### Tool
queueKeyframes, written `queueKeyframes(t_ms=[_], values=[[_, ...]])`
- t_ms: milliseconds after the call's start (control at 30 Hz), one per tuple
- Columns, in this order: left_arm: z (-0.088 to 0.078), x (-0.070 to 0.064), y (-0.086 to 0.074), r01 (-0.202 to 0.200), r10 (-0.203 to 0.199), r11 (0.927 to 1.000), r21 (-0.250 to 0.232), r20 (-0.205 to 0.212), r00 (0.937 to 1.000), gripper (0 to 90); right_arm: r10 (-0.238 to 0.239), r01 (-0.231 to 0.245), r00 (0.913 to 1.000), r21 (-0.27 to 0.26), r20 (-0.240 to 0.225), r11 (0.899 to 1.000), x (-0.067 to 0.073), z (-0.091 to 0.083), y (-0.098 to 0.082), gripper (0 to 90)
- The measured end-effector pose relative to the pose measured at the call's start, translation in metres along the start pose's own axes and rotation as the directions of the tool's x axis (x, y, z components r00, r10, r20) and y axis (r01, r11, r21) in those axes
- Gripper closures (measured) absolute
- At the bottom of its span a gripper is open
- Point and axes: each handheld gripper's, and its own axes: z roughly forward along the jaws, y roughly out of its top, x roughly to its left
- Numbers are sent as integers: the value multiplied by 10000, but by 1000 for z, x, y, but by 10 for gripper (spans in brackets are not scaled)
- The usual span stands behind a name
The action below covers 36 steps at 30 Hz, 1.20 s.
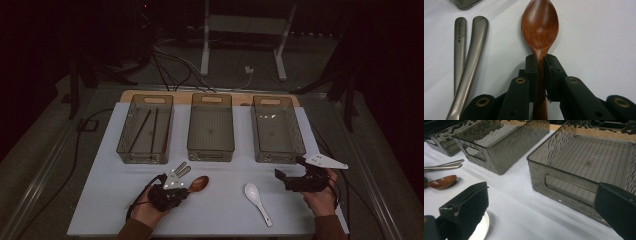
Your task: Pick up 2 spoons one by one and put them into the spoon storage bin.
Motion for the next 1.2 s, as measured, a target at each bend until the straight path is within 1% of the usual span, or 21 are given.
queueKeyframes(t_ms=[67, 200, 300, 333, 400, 467, 567, 600, 633, 767, 900, 1000, 1200], values=[[-1, 2, 1, 69, -70, 10000, -17, -53, 10000, 837, 2, -2, 10000, -24, -7, 10000, 0, 0, 0, 0], [-2, 5, 1, 369, -369, 9992, -153, 2, 9993, 838, 18, -19, 10000, -19, -24, 10000, -1, 0, 0, 0], [-4, 6, 1, 434, -434, 9988, -220, -35, 9990, 839, 22, -22, 10000, -19, -33, 10000, -1, 0, 0, 0], [-4, 6, 1, 415, -417, 9989, -231, -102, 9991, 838, 14, -14, 10000, -17, -23, 10000, 0, 0, 0, 0], [-4, 4, 1, 199, -205, 9997, -157, -370, 9991, 838, 30, -30, 10000, -2, -31, 10000, 0, 0, 0, 0], [-3, 2, 2, 52, -56, 10000, -81, -497, 9987, 838, 28, -28, 10000, 3, -18, 10000, 0, 0, 0, 0], [-2, 2, 2, 136, -139, 9999, -67, -468, 9988, 838, 31, -31, 10000, 5, -22, 10000, 0, 0, -1, 0], [-2, 3, 2, 224, -230, 9997, -131, -461, 9987, 838, 29, -29, 10000, 1, -22, 10000, 0, 0, -1, 0], [-3, 4, 2, 336, -342, 9993, -172, -365, 9987, 838, 33, -33, 10000, -6, -32, 10000, 0, 0, -1, 0], [-7, 7, 3, 543, -556, 9977, -409, -328, 9979, 839, 50, -50, 10000, -2, -34, 10000, -1, 0, -1, 0], [-10, 8, 6, 632, -649, 9963, -580, -288, 9975, 838, 37, -37, 10000, 5, -57, 10000, 0, 0, -1, 0], [-13, 9, 10, 680, -706, 9945, -793, -304, 9970, 838, 26, -26, 10000, 15, -63, 10000, 0, 1, -1, 0], [-23, 10, 26, 686, -736, 9883, -1366, -321, 9968, 839, 33, -33, 10000, 10, -69, 10000, 0, 1, -1, 0]])
